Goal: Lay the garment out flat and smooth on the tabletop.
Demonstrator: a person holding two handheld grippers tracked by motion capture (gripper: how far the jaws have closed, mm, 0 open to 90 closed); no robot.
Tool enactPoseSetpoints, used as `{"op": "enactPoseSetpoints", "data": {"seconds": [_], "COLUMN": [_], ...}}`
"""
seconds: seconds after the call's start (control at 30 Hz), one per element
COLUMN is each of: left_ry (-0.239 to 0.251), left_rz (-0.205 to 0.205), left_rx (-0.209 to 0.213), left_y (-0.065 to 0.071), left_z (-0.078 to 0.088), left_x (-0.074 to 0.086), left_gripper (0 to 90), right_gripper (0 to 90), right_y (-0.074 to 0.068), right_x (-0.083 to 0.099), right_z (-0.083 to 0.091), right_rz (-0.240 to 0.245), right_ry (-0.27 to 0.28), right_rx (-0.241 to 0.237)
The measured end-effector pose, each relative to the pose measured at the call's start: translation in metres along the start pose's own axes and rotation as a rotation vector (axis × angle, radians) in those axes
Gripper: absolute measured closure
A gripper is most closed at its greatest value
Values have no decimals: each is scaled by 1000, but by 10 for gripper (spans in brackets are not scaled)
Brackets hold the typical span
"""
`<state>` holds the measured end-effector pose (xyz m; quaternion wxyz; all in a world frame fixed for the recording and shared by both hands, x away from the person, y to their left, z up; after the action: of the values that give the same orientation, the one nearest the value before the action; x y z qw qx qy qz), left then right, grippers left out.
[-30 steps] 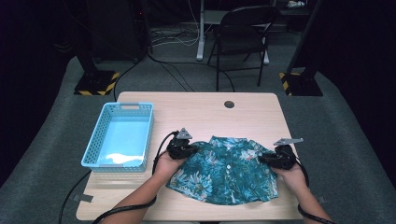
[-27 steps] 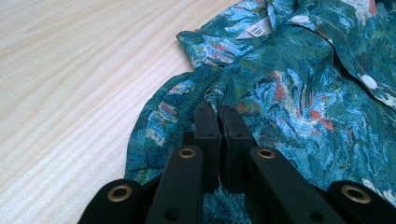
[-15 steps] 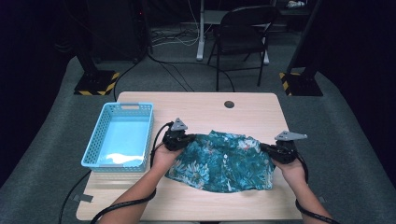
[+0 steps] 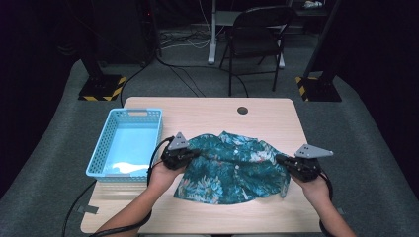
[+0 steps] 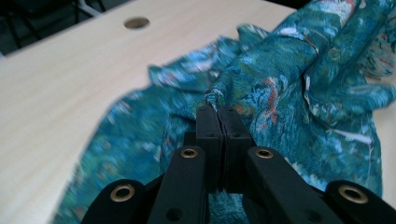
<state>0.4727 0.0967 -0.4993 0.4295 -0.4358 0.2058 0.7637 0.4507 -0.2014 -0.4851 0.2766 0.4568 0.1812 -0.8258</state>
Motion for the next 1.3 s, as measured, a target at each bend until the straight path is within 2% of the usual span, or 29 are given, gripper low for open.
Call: {"op": "enactPoseSetpoints", "data": {"seconds": [0.2,0.37,0.53,0.7,0.77,0.83,0.9,1.0,1.07,1.13,1.17,1.23,1.3], "left_ry": [-84,-115,-149,-176,-184,-173,-150,-123,-115,-106,-106,-103,-103], "left_rz": [-2,10,12,18,22,31,42,32,24,36,36,50,64], "left_rx": [64,95,114,122,119,108,104,95,74,51,51,35,18], "left_y": [23,32,38,39,38,35,32,27,20,12,12,3,-5], "left_z": [1,3,3,6,8,12,16,21,21,16,16,7,-4], "left_x": [35,49,60,67,68,66,60,49,42,36,36,32,29], "left_gripper": [881,880,877,858,814,731,675,607,572,521,500,480,449], "right_gripper": [881,872,832,704,673,649,637,611,586,548,548,512,491], "right_y": [-22,-33,-38,-40,-39,-35,-28,-14,-5,2,2,10,14], "right_x": [33,54,65,66,60,51,43,37,37,38,38,39,38], "right_z": [5,6,6,13,17,23,27,25,19,10,10,-5,-17], "right_rz": [31,28,0,-26,-38,-41,-51,-84,-99,-113,-113,-129,-140], "right_ry": [-73,-128,-149,-143,-120,-92,-64,-47,-52,-64,-64,-82,-91], "right_rx": [-41,-74,-92,-103,-98,-82,-61,-27,-7,11,11,37,43]}}
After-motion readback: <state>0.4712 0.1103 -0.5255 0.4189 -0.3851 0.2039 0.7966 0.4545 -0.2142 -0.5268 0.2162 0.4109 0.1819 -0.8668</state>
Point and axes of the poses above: each handheld gripper's, and its own axes: z roughly backward along the jaws, x roughly out of its underside, y roughly to its right, the point moved 10 cm from there along -z, roughly forward along the jaws, and after that the axes turned 5 degrees about -z, right-handed, at the moved point
